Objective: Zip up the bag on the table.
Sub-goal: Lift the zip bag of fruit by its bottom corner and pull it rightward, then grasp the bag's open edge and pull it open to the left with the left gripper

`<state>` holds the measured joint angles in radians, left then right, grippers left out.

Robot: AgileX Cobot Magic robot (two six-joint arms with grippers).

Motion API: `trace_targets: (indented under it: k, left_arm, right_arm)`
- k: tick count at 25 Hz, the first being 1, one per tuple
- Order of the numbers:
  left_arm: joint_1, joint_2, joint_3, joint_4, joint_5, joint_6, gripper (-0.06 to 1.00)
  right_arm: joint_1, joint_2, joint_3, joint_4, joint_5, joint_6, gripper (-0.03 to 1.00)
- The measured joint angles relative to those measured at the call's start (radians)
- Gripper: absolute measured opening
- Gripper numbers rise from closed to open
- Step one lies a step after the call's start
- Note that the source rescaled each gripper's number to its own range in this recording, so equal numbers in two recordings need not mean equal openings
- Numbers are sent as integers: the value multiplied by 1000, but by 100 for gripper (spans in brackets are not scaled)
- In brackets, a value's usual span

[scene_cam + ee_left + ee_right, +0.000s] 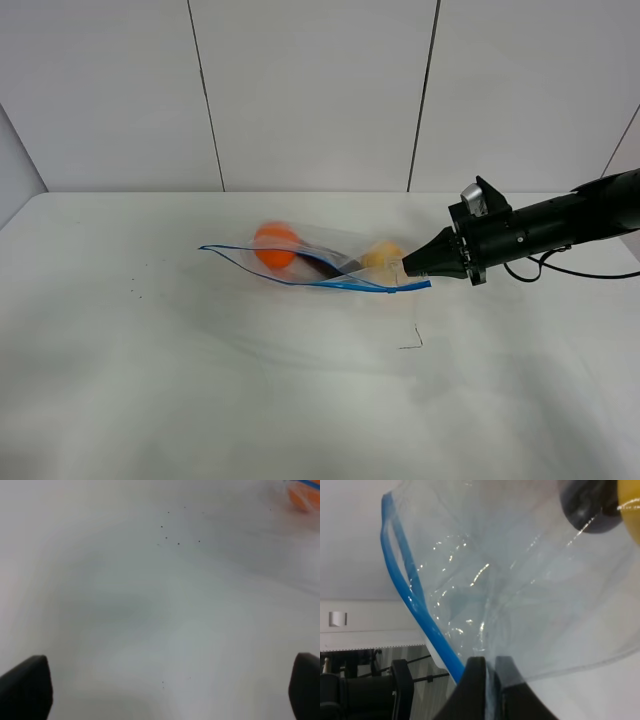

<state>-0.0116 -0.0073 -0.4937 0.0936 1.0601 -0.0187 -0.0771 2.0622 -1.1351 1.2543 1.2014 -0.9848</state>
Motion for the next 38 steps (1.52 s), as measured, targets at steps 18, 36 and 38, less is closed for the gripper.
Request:
trace_targets:
  k: [18,36,38]
  left_arm:
    - [0,0,-14,-193,-326,0,98]
    - [-8,784,-401,-399,-359,558,96]
    - [-38,864,-451,-382,-360,581,95]
  right_arm:
    - [0,0,0,-9,0,0,0]
    - [0,0,0,-13,0,11,0]
    - [0,0,0,-13,0,15,0]
